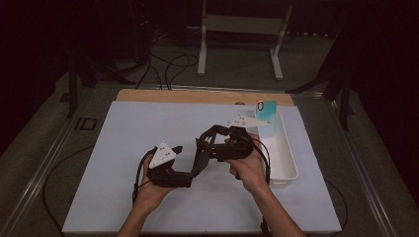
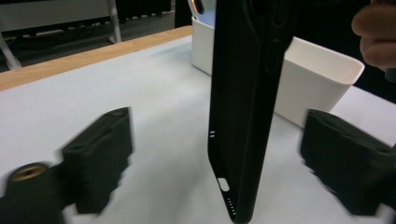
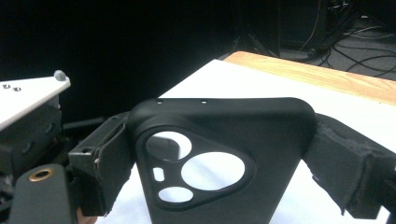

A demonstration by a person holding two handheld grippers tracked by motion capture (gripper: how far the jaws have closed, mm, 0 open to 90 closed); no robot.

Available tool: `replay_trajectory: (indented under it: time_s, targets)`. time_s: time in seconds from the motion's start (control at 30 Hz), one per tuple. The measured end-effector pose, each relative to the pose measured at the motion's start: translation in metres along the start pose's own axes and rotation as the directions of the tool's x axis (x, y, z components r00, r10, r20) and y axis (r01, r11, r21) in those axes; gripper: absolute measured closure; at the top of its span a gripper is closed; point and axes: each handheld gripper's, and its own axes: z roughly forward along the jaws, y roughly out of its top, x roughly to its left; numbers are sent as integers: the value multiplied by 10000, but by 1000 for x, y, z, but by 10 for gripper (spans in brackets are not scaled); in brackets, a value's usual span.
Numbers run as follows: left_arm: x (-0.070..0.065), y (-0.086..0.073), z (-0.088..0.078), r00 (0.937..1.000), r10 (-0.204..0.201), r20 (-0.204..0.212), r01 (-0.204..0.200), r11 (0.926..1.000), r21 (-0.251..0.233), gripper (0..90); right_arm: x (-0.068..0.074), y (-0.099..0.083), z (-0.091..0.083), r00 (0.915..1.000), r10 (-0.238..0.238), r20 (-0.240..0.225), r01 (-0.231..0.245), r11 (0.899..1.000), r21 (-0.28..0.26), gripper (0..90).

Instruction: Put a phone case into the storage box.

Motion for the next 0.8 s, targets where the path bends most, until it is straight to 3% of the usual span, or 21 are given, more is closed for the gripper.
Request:
replay_trajectory:
  time_s: [0.17, 0.23, 0.53, 0.7, 0.73, 0.77, 0.8]
  targets:
    - [5, 1, -8, 9991, -64, -410, 50, 9994, -330, 0, 0, 0, -2, 10000, -47, 27, 47, 10000, 27, 132]
    - [9, -1, -15, 9938, 47, -1111, -112, 9983, -578, 0, -1, 0, -2, 9999, -88, 62, 88, 10000, 25, 132]
    - [24, -18, -33, 9776, -133, -2100, -6, 9978, -660, 0, -1, -1, -1, 9998, -178, 55, 178, 9998, 78, 132]
    - [32, -35, -46, 9597, -65, -2809, -123, 9978, -650, 0, -2, -1, -1, 9997, -223, 142, 222, 9997, 110, 133]
    - [32, -35, -46, 9597, -65, -2809, -123, 9978, -650, 0, -3, -1, -2, 9996, -219, 153, 217, 9997, 99, 133]
    - [34, -43, -51, 9483, 64, -3173, -276, 9977, -623, 0, -3, -1, -2, 9996, -225, 154, 224, 9997, 99, 133]
    - [34, -47, -53, 9449, 52, -3273, -281, 9975, -653, 0, -3, -1, -2, 9996, -226, 167, 224, 9997, 116, 133]
